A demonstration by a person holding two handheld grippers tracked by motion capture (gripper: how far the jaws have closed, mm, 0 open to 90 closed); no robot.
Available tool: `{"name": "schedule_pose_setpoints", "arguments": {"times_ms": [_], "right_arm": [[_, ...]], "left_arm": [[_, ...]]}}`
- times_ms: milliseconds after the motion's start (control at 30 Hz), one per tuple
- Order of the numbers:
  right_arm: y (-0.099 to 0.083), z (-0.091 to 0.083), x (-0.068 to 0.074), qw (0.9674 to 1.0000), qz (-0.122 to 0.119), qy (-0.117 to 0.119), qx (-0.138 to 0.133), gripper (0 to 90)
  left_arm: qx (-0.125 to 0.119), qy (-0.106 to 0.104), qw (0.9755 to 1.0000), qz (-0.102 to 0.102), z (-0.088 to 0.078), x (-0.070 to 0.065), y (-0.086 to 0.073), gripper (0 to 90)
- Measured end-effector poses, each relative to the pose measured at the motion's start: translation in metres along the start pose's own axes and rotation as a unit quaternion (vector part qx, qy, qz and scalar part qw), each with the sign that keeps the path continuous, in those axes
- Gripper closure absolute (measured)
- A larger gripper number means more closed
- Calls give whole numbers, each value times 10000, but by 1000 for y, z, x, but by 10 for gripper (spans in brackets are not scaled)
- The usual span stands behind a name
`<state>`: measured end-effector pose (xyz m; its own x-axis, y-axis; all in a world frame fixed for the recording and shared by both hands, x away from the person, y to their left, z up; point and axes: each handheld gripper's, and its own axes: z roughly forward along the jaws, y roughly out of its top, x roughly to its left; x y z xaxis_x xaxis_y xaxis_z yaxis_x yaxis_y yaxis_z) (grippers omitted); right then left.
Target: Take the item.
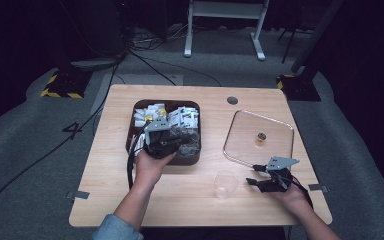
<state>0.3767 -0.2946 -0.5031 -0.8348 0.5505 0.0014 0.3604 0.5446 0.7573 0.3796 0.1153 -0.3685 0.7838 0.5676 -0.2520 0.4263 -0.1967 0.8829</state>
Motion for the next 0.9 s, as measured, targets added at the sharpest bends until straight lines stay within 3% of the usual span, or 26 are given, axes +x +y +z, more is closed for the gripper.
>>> {"name": "schedule_pose_setpoints", "arguments": {"times_ms": [67, 200, 467, 800, 900], "right_arm": [[0, 0, 0, 10000, -1, -2, -1, 373], [0, 0, 0, 10000, 0, -2, -1, 372], [0, 0, 0, 10000, -11, 24, 1, 373], [0, 0, 0, 10000, -26, 39, 2, 373], [0, 0, 0, 10000, -28, 41, 4, 373]], "left_arm": [[-75, -118, 9998, 143, -4, -9, 2, 896], [-3, -276, 9988, 406, -5, -25, 7, 897], [128, -758, 9951, 628, 6, -47, 8, 896], [248, -1045, 9908, 821, 16, -67, 7, 896], [300, -1094, 9904, 794, 20, -69, 4, 896]]}}
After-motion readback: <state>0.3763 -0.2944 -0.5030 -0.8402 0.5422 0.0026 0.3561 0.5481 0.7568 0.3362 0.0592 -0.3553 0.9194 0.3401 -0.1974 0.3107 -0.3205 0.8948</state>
